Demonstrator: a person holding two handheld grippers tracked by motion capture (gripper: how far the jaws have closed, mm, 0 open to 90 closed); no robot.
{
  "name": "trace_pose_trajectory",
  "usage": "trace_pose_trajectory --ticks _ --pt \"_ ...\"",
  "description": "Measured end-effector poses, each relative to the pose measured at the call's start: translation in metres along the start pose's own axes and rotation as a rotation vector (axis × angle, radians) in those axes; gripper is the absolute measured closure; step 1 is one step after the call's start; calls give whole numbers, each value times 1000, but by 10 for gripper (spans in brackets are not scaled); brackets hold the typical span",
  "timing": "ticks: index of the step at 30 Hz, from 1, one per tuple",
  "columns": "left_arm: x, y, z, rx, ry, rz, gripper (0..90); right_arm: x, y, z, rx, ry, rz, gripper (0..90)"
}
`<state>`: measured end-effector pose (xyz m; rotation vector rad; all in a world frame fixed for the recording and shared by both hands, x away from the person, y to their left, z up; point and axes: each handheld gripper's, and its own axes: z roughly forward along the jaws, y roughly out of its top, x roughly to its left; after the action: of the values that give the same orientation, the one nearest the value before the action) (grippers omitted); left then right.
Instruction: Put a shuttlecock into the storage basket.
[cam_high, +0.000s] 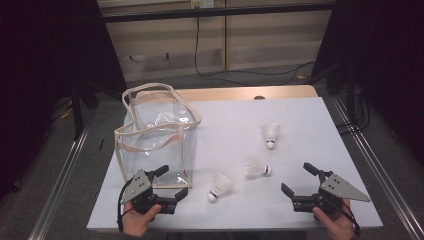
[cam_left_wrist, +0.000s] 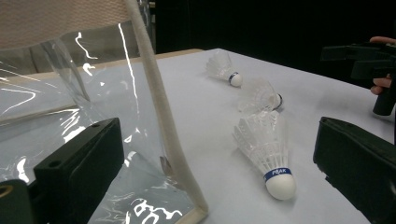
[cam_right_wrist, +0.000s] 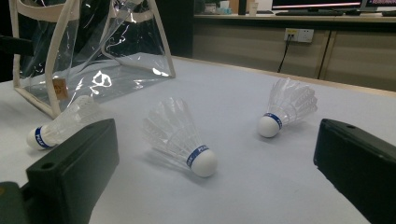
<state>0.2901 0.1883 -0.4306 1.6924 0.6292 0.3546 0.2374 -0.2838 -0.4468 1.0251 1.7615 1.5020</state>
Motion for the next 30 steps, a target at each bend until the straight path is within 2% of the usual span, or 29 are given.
trace_pose_trajectory --ticks 15,30 --pt "-4 0 7 20 -27 15 19 0 0 0 -2 8 -5 2" --pt "-9 0 13 43 -64 11 17 1 1 0 -5 8 -9 3"
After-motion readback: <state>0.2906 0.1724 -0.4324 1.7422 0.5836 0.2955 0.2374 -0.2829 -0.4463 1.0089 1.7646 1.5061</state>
